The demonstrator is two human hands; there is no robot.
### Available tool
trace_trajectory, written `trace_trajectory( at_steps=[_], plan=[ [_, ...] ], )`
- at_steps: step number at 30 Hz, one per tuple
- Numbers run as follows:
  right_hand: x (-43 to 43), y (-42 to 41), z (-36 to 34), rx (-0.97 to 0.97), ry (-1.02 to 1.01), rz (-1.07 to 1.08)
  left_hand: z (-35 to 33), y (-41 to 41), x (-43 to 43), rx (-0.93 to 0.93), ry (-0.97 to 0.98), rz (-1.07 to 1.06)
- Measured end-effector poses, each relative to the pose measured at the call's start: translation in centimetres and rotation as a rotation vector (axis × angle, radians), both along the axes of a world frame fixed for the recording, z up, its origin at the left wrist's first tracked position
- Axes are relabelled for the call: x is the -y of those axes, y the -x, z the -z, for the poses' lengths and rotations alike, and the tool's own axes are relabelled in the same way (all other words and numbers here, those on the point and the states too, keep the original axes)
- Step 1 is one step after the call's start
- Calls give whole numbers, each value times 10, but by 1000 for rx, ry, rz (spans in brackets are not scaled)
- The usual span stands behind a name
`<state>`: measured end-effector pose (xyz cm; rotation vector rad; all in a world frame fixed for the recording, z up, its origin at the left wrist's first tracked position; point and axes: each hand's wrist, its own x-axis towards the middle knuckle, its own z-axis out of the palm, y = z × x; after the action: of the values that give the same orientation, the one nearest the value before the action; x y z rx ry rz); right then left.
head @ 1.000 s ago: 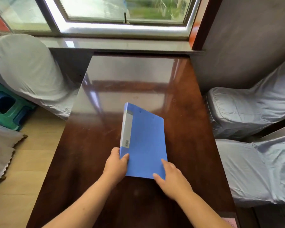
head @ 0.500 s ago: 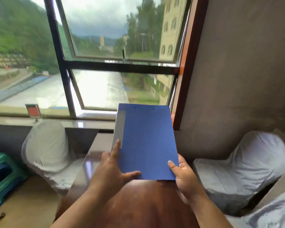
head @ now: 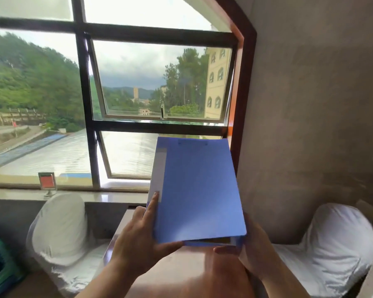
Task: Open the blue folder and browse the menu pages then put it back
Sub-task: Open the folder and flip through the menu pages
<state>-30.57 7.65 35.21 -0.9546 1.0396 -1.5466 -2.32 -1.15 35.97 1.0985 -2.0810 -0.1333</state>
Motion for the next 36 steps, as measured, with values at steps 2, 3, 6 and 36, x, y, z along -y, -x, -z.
trace_trajectory(
  at_steps=[2,3,6,36],
  plan=[
    [5,2,-5,-24,42,11,-2,-4,3,-91,77,62],
    [7,2,-8,-21,60,19,-2,-6,4,-151,110,83],
    [13,7,-9,36,113,48,-9,-4,4,-464,-67,9],
    [9,-2,-3,196,23,125,-16,-9,-14,-251,178,-189]
  ],
)
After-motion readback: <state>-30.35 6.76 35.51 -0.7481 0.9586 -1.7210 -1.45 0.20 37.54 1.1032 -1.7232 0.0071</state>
